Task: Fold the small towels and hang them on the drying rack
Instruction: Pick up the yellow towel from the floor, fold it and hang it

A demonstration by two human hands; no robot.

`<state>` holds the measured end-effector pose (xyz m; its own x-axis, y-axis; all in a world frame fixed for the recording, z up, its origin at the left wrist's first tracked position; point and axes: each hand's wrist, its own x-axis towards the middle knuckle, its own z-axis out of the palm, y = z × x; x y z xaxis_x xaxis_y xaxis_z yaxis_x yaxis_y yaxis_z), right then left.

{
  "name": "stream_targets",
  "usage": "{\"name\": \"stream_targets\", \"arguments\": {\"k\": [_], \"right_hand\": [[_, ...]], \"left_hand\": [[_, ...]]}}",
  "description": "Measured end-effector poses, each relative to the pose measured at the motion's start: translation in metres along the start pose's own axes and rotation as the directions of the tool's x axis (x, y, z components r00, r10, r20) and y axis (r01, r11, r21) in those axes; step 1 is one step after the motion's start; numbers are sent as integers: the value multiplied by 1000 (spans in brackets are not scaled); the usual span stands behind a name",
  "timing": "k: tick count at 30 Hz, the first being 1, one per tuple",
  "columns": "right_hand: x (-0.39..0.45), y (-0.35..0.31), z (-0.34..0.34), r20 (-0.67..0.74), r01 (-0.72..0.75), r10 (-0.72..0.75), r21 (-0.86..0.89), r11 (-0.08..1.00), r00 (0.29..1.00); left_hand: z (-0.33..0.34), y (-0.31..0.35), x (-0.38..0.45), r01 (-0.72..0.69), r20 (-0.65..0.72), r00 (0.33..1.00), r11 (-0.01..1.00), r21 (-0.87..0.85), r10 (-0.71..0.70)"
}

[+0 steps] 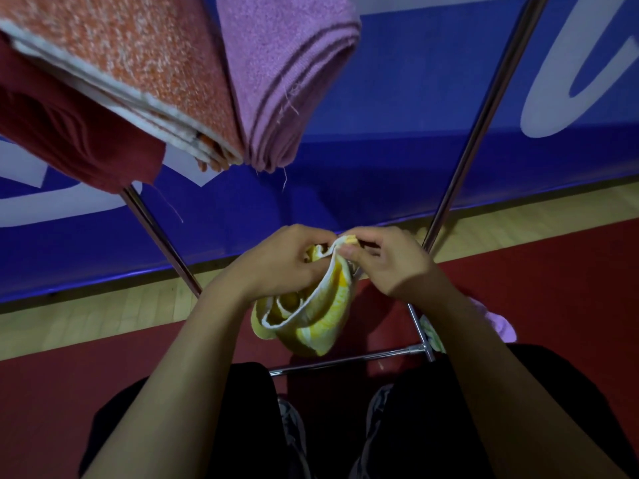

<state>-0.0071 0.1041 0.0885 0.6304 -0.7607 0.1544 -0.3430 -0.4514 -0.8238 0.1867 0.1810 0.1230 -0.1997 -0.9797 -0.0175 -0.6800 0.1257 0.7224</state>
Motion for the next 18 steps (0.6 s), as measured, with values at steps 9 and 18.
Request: {"name": "stream_targets", "arguments": {"k": [9, 18], "right_hand": [[8, 10, -21, -245, -20, 40, 83, 996, 969], [3, 22, -38, -389, -45, 63, 56, 997, 919]], "left_hand": [[-27, -23, -10, 127, 183, 975, 992, 3, -126], [-37, -45, -20, 340, 297, 885, 933, 115, -359]]}}
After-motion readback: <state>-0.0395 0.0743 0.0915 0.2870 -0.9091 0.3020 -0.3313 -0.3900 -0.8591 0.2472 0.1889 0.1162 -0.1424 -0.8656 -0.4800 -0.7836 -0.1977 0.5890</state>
